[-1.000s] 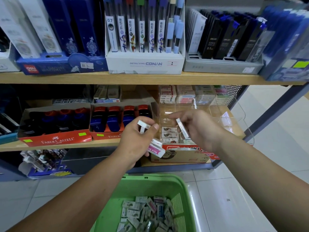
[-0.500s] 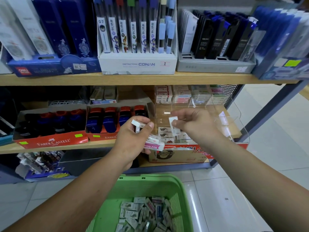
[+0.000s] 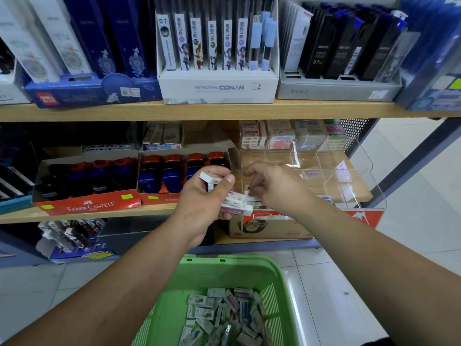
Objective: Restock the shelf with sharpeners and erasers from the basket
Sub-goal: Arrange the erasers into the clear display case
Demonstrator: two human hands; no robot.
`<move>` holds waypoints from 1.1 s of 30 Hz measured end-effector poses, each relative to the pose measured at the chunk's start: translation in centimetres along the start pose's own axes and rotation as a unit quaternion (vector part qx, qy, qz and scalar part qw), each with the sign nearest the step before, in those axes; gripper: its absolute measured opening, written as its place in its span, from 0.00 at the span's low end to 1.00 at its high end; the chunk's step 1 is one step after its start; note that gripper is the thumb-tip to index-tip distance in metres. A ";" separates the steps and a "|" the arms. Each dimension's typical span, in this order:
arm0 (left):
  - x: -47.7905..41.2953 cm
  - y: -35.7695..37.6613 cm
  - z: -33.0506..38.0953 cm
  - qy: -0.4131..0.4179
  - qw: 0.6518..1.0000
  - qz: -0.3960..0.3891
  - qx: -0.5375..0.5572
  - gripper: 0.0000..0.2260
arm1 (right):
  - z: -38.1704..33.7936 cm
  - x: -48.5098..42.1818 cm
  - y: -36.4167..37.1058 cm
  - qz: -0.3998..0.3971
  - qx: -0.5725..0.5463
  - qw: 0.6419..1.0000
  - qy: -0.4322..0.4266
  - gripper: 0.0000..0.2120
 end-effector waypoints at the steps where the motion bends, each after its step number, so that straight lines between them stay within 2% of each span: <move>1: 0.0 0.1 0.0 0.001 1.000 0.002 0.000 0.05 | -0.1 0.1 0.0 -0.002 0.029 1.000 -0.007 0.18; 3: 0.1 0.2 0.0 0.007 1.000 0.006 -0.004 0.05 | -0.3 0.5 0.1 -0.003 0.060 0.998 -0.017 0.19; 4: 0.1 0.3 0.0 0.011 1.000 0.010 -0.006 0.05 | -0.4 0.8 -0.1 0.001 0.039 0.999 -0.015 0.18; 7: 0.3 0.5 0.1 0.024 0.999 0.018 -0.010 0.04 | -1.7 1.9 -1.7 0.026 -0.149 0.988 0.022 0.06; 8: 0.4 0.7 0.2 0.028 0.999 0.018 -0.008 0.04 | -2.4 2.2 -2.3 -0.001 -0.212 0.977 0.038 0.07; 10: 0.5 0.9 0.5 0.035 0.999 0.020 -0.003 0.05 | -3.4 3.2 -2.6 -0.107 -0.295 0.947 0.065 0.11; 12: 0.6 1.1 0.8 0.033 0.999 0.030 0.011 0.04 | -3.5 4.0 -2.2 -0.142 -0.322 0.934 0.067 0.10; 16: 1.1 2.0 1.4 0.000 0.998 0.024 0.060 0.05 | -2.8 4.2 -1.9 -0.075 -0.295 0.952 0.024 0.04; 22: 1.6 2.8 2.3 -0.025 0.988 -0.007 0.151 0.11 | -2.1 4.7 -2.6 -0.038 -0.377 0.922 0.075 0.08; 27: 1.5 1.8 2.4 -0.055 0.996 0.044 0.046 0.05 | -0.3 5.6 -3.2 -0.049 -0.481 0.863 0.145 0.12; 29: 1.6 1.9 2.3 -0.074 0.997 0.032 -0.004 0.12 | 0.0 6.0 -3.6 -0.043 -0.521 0.840 0.147 0.11; 31: 1.9 2.5 2.1 -0.077 0.995 0.008 -0.057 0.17 | 0.2 6.4 -3.9 -0.035 -0.531 0.835 0.140 0.10; 33: 2.3 3.2 1.7 -0.074 0.995 -0.034 -0.056 0.16 | 0.5 6.6 -3.9 -0.017 -0.530 0.836 0.141 0.09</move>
Point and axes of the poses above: each hand's wrist, its own x-axis away from the middle knuckle, its own y-axis out of the palm, z = x × y, the point moved 2 cm from there along -x, towards the middle knuckle, and after that the axes turned 2 degrees about y, right-handed, at the moved point
